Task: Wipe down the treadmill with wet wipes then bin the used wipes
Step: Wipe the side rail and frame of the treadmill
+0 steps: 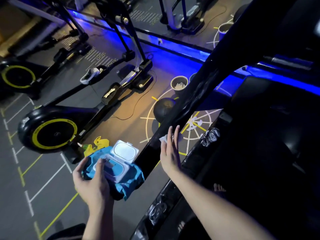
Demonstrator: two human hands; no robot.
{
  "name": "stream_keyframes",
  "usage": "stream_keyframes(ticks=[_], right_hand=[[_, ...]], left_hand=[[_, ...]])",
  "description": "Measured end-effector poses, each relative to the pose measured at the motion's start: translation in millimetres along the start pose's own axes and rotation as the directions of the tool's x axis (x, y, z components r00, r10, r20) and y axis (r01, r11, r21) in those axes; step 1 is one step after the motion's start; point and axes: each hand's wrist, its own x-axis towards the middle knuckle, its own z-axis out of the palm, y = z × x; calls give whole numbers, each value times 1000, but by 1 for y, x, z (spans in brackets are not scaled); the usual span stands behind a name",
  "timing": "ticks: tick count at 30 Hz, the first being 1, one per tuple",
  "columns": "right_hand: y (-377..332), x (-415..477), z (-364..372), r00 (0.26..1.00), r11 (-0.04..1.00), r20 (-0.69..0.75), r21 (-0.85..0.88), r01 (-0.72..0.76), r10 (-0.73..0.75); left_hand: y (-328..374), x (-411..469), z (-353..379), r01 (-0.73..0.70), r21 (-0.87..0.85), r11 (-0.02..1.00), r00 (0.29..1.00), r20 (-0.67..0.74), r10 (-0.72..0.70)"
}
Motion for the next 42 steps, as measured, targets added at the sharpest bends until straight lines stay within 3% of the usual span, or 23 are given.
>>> stream_keyframes(ticks=[3,7,11,15,17,24,28,33,38,42], right_hand=[[-1,-6,6,972,960,-107,210,-184,210],[-2,-1,4,853,799,-202,501,-333,482],[-3,-2,6,875,877,-286,405,-259,390],[-5,1,10,918,927,-171,183,-328,358],[-6,-2,8,945,929,-46,205,-307,323],[-11,-75,42,998,989,-63,149,24,-14],[-18,-69,41,985,985,-171,170,4,26],[-24,-1,23,932,946,-232,234,-224,278],[-7,71,-14,892,925,-296,276,-263,342],[9,100,-42,886,883,-153,259,-392,438]], left_hand=[[-6,-1,-11,23,-6,1000,999,33,-23],[-4,-3,-27,-25,127,992,1000,-6,26],[-2,-5,-37,-29,145,989,1000,-8,30],[-11,-5,-47,-13,106,994,999,39,9],[-17,-4,-53,-8,80,997,998,64,2],[-27,3,-72,-63,150,987,997,60,55],[-30,6,-78,-82,100,992,996,45,78],[-18,-6,-71,-93,128,987,995,52,87],[-15,-17,-57,-102,79,992,991,100,94],[-10,-24,-41,-123,143,982,991,64,115]])
